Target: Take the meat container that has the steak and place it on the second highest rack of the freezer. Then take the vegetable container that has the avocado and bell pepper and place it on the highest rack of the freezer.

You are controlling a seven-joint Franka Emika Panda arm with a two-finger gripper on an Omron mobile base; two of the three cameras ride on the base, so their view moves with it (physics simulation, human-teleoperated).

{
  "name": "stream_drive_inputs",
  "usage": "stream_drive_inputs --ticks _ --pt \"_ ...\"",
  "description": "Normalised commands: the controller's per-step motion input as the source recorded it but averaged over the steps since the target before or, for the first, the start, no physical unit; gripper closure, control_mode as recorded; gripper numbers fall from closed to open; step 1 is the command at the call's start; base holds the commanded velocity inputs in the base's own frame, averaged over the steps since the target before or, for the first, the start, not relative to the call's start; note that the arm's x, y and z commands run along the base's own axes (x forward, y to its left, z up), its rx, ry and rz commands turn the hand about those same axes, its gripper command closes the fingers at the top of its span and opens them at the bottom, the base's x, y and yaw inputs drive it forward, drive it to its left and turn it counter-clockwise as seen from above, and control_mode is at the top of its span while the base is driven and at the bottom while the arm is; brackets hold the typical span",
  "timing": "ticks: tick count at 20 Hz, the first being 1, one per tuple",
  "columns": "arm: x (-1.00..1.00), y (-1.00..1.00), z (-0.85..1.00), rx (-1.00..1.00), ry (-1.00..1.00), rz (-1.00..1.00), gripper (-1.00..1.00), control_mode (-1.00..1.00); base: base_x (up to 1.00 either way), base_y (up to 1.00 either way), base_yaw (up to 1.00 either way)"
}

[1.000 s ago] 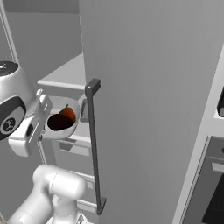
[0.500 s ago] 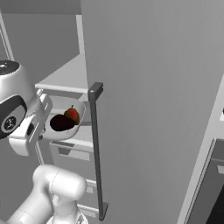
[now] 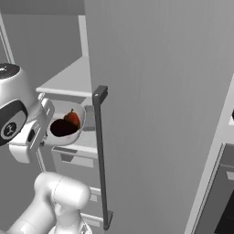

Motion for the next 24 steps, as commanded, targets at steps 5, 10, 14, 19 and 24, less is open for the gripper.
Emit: stream_drive_inputs --ticks 5,10,14,19,24 --pt "0.00 0.00 0.00 0.00 0.00 0.00 1.00 1.00 0.24 0.53 0.00" --pt "0.00 0.08 0.03 0.00 -0.02 0.00 1.00 -1.00 0.12 0.18 0.00" --pt "0.00 0.21 0.61 0.00 -0.24 0.00 1.00 -1.00 0.00 0.00 0.00" --pt "0.35 0.14 0.46 0.00 -0.06 0.00 1.00 -1.00 0.00 0.00 0.00" --pt "0.67 0.08 0.30 0.00 -0.01 0.00 1.00 -1.00 0.00 0.00 0.00"
